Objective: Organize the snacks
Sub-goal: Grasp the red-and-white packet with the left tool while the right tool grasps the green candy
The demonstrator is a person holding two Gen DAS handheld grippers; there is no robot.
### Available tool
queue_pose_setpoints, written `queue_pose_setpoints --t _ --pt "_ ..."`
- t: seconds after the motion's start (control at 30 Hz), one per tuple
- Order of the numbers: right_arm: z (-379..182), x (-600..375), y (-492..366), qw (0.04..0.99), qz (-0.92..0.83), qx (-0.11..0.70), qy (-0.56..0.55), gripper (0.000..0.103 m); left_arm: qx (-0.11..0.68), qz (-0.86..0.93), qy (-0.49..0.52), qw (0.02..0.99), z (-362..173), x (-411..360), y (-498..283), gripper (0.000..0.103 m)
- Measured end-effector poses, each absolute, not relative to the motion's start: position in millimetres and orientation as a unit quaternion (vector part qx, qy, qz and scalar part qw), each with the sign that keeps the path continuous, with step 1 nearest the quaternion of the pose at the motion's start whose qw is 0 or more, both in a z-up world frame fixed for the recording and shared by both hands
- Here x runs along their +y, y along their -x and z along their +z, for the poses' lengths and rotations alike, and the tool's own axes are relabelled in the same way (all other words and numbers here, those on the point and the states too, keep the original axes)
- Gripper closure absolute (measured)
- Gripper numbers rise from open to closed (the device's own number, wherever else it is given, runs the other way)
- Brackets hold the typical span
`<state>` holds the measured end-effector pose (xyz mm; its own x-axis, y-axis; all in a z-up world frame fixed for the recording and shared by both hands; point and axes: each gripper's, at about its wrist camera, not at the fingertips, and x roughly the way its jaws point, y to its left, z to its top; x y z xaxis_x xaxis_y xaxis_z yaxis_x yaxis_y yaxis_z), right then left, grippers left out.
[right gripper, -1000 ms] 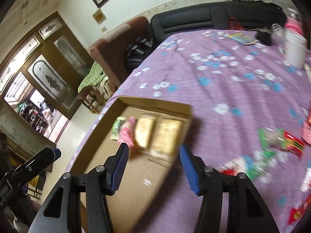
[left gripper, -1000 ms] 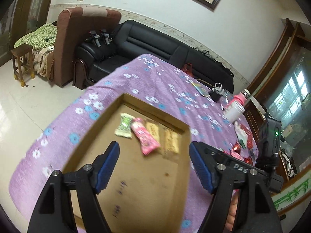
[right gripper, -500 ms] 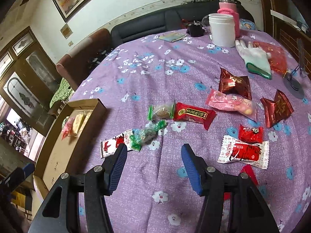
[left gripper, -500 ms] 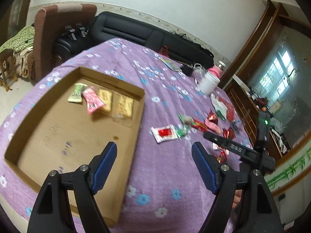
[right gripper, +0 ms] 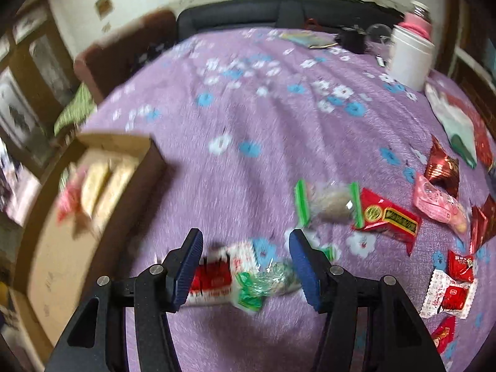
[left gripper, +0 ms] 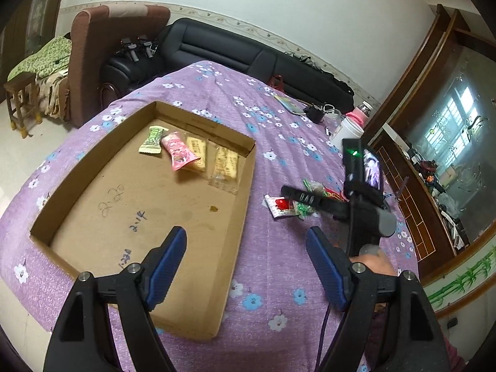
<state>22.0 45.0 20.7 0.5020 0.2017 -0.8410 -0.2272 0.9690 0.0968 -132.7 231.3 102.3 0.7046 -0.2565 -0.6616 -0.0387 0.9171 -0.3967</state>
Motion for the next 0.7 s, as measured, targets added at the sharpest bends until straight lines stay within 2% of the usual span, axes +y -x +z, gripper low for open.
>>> queue_pose_setpoints --t 0.07,0.23,0.33,0.53,0.7 --pt "18.7 50.8 -10.7 0.868 0.123 0.476 0.07 0.047 0.38 -0.062 0.196 0.902 101.6 232.3 132.8 0.024" --pt "20.1 19.8 31.3 0.851 0.154 0.492 0.1 0.048 0.38 -0.082 0.194 0.901 99.4 225.7 132.4 0.024" --pt "29.3 -21.5 53.2 0.85 0.194 0.488 0.044 0.047 0.384 -0.1 0.186 0.899 97.4 213.8 131.3 0.025" --pt "54.0 -102.5 77.9 0.881 0.154 0.446 -0.043 0.047 0.388 -0.13 0.147 0.901 96.4 179.9 129.5 0.025" --pt "42.0 -95.4 87.1 0.86 0.181 0.472 -0.07 0.047 0.401 -0.138 0.126 0.897 87.9 159.0 125.0 0.025"
